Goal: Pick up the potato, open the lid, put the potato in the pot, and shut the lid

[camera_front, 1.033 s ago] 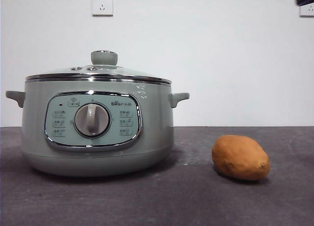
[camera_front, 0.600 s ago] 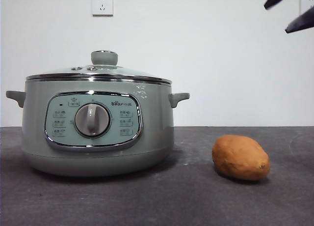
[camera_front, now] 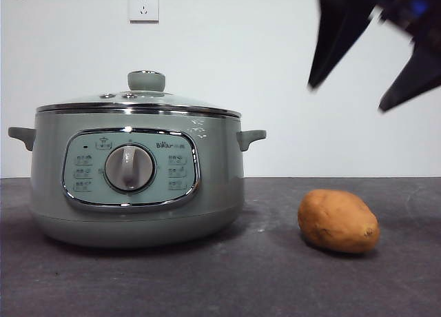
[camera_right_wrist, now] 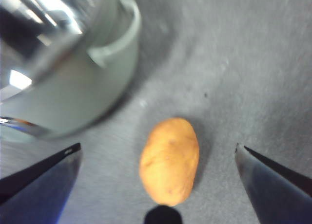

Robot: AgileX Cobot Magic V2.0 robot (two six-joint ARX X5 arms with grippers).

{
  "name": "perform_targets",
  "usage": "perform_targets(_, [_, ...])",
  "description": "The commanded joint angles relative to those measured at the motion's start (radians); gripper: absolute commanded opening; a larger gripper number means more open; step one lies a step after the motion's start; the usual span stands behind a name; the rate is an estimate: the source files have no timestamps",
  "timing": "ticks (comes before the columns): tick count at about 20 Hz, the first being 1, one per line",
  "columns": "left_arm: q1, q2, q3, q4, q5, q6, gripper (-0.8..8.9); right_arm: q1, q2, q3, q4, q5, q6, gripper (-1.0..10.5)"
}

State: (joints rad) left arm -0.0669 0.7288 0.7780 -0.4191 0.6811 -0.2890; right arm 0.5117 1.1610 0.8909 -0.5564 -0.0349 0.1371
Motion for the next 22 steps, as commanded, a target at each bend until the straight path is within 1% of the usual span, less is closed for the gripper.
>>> perform_targets(1, [-0.006,-0.003,0.003,0.006,0.003,0.001,2.92,0.021,0.112,0.001,0.015,0.023,-0.006,5.4])
perform_targets(7, [-0.006,-0.003,0.003,0.005,0.003,0.001,2.92,0.021,0.354,0.001,0.128,0.022,0.004,5.3])
perform_targets(10, [-0.006,-0.003,0.003,0.005,0.003,0.001,2.92,0.021,0.420,0.001,0.130,0.015,0.040,5.3])
perform_targets(11, [-0.006,-0.003,0.003,0.005,0.003,0.001,2.92,0.021,0.430,0.001,0.127,0.016,0.049,4.5])
perform_targets(12, [-0.006,-0.003,0.003,0.005,0.003,0.001,2.92,0.021,0.432,0.001,0.124,0.015,0.049,3.1])
perform_targets(13, [-0.006,-0.003,0.003,0.005,0.003,0.001,2.92,0.021,0.432,0.001,0.125,0.015,0.048,1.4])
perform_targets(14, [-0.006,-0.003,0.003,0.005,0.002,0.001,2.92,0.021,0.431,0.001,0.125,0.014,0.049,0.1])
perform_targets(15, [-0.006,-0.003,0.003,0.005,0.001,0.002,2.92,0.021,0.428,0.001,0.125,0.011,0.048,-0.1])
perform_targets(18, [-0.006,-0.003,0.003,0.004,0.001,0.002,2.92,0.021,0.392,0.002,0.120,0.010,0.048,-0.1])
perform_targets(20, [-0.006,-0.003,0.003,0.005,-0.002,0.004,2.92,0.021,0.338,0.002,0.093,0.008,0.048,-0.1])
perform_targets(22, [-0.007,-0.003,0.003,0.006,-0.028,0.031,2.92,0.021,0.262,0.002,0.041,0.008,0.047,-0.1])
